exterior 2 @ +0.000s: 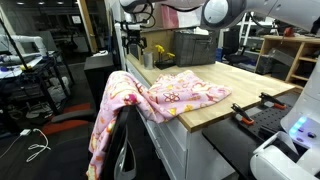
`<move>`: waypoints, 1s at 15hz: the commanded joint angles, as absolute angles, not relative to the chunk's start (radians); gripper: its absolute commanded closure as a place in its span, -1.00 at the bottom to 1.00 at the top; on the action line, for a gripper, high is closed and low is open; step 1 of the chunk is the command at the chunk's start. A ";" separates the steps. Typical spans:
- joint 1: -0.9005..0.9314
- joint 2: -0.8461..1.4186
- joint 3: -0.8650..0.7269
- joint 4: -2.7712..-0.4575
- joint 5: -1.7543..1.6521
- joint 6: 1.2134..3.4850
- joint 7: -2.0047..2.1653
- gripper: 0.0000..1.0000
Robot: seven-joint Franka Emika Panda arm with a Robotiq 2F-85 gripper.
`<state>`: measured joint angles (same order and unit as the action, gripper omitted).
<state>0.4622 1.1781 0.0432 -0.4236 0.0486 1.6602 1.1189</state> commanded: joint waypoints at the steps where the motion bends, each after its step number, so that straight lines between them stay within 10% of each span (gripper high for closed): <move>1: 0.419 1.251 0.045 -0.365 0.067 1.556 1.230 -1.00; 15: 0.170 1.449 0.084 -0.450 0.204 1.497 1.456 -1.00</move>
<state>0.2071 1.4417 0.0655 -0.4236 0.1664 1.4919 1.3980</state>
